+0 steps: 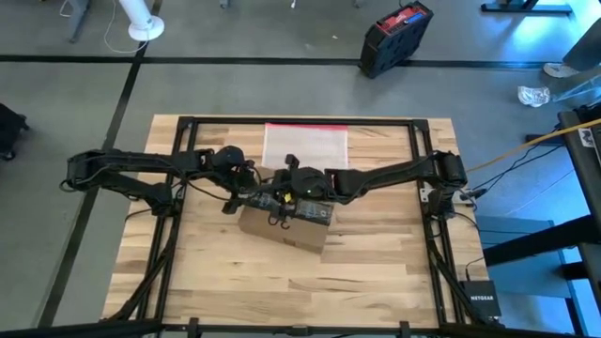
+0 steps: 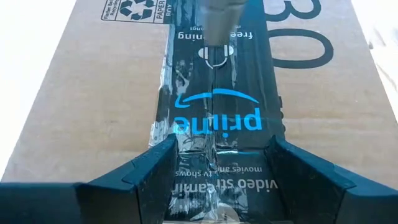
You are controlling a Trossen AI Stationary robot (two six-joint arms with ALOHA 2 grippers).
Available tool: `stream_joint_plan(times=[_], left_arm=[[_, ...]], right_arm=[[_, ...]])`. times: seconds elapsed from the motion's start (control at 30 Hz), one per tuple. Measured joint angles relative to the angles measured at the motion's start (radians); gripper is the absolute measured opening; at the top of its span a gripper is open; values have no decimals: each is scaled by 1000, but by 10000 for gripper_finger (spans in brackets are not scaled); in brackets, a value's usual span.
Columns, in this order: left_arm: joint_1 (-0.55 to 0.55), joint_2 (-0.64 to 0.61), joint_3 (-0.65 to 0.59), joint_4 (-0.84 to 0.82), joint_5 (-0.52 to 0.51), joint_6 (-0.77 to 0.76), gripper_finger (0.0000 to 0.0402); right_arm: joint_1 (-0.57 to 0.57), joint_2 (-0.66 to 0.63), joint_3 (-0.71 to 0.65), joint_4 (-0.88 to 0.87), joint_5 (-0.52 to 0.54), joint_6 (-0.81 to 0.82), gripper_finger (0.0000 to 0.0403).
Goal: Unpack boxes
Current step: Open the cardboard box using the gray cutter
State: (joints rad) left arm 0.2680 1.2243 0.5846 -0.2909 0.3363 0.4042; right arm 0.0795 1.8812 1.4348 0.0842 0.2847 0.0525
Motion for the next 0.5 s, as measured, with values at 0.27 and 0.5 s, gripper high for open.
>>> stream_joint_plan(times=[0.27,0.5], left_arm=[[0,1,-1,6,-2,-3,249],[0,1,0,5,-6,-8,249]], right_arm=[[34,36,-58,124,78,75,63],[39,98,-57,227,117,73,63]])
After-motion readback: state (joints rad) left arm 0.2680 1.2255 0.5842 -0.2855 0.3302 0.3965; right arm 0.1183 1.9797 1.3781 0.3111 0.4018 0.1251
